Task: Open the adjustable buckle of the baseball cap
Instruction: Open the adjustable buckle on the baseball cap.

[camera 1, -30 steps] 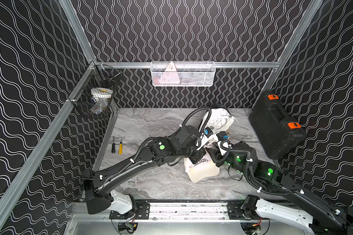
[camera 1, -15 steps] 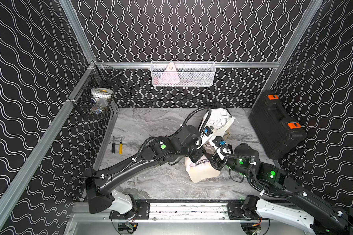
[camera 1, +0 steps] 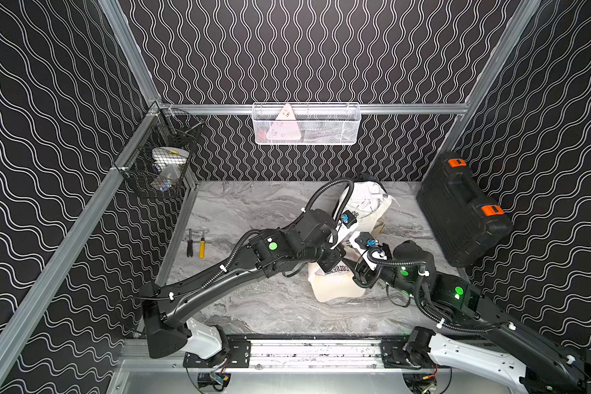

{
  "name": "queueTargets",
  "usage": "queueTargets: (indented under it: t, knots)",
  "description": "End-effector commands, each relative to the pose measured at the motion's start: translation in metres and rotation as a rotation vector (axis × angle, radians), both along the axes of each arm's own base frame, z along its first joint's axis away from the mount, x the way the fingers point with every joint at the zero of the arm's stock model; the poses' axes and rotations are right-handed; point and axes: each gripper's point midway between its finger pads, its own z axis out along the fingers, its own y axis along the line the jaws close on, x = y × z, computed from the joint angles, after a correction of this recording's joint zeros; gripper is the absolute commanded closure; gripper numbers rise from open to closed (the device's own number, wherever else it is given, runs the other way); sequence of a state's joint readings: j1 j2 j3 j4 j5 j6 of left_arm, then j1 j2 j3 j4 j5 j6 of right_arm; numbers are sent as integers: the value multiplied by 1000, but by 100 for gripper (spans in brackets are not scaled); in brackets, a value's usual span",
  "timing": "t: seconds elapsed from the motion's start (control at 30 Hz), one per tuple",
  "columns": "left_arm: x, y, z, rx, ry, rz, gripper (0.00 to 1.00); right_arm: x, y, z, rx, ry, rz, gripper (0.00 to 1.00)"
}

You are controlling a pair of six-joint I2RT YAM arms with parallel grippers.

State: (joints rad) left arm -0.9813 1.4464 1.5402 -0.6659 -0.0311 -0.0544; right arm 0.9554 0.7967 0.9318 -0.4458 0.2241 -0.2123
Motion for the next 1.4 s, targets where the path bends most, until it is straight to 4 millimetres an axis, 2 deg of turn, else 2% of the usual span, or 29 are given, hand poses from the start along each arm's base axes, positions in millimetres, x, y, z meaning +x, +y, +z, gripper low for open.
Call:
queueTargets:
  t: [0.0,0.17,0.3,0.7,1.07,1.37]
  knots:
    - [3,-1,14,-33,-31,11,100,3,-11,0,-19,-20,-47,41]
    - [3,1,17,-33,-38,13,100,4,-25,-4,-41,-18,-99,41]
    - [2,-1,21,-41,-38,4,100,5,-26,-4,-30,-35,-107,42]
    - [0,1,19,-25,-30,-5,100,15,-10,11,-22,-77,-88,44]
    - [-3,0,16,-15,-14,-17,100,17,-7,28,-27,-126,-72,45]
    - [-4,-3,20,-27,-9,-27,100,15,3,28,-13,-118,-30,48]
